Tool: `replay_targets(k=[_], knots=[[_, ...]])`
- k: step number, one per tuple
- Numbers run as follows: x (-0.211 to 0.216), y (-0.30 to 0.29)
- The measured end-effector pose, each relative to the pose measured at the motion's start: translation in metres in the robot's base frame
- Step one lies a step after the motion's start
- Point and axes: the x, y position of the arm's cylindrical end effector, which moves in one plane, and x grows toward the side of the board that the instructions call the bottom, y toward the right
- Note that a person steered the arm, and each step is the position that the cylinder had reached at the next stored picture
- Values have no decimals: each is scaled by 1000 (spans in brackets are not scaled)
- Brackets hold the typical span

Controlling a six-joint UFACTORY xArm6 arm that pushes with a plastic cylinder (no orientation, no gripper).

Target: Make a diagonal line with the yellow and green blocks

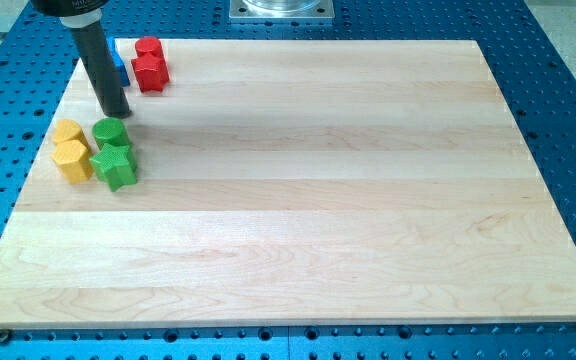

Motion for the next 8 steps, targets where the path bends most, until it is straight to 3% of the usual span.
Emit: replay_targets(k=[2,4,5,6,8], knots=[[3,-8],[9,-71],[57,-83],[86,-81],[89,17]])
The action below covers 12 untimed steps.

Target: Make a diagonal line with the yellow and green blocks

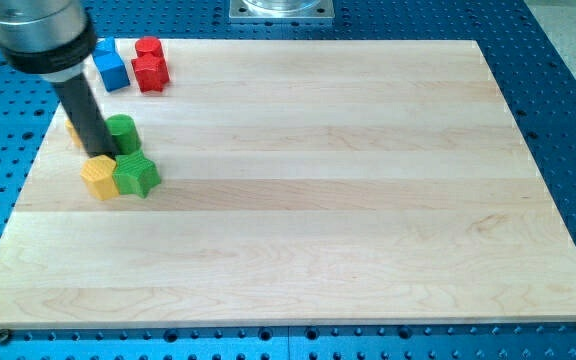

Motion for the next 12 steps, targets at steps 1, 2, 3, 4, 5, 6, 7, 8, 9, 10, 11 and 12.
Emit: replay_targets(k=[1,2,3,4,5,6,7,8,9,10,11,12], knots=[[4,-17],[-14,-14],[-55,17],[-92,10],[-119,0],[-126,45],[-98,49],[-63,26],[-43,20],[-53,20],[-76,41],[-51,106]])
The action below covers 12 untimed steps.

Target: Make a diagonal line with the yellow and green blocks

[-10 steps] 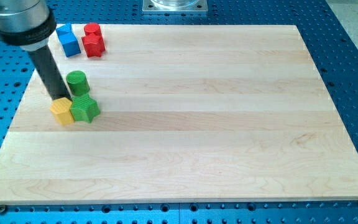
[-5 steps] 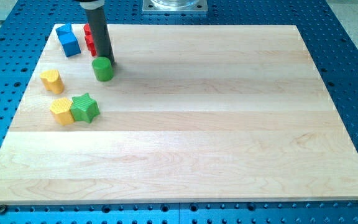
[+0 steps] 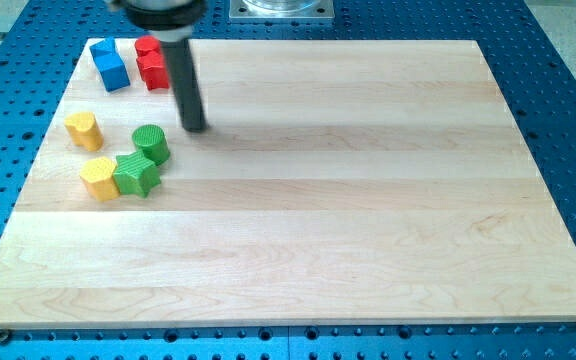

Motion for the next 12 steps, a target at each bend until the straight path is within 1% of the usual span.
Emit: replay_targets(k=[1,3,5,6,7,8,9,10,11,12], knots=[[12,-9],[31,-46],[44,-77],[82,-67],[95,-56],[94,-27],[118,17],[139,-47],[139,-87],[140,-81]])
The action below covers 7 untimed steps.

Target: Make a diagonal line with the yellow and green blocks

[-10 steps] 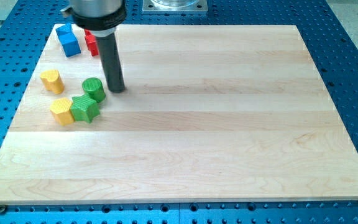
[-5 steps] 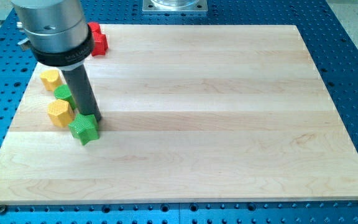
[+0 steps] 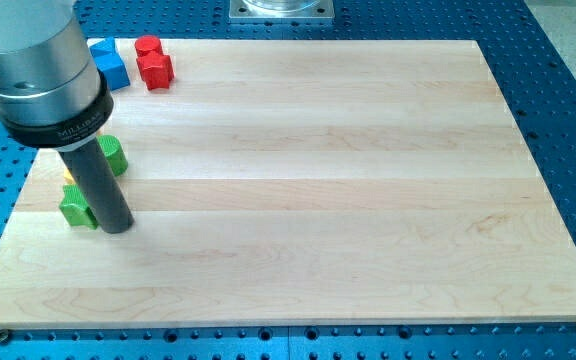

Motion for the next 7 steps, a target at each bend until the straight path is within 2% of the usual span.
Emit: replay_targets(k=[1,2,3,4,5,6,7], knots=[[35,2],[48,-89],[5,-110],[-52,-107],[-65,-86],[-37,-28],[-38,-17]])
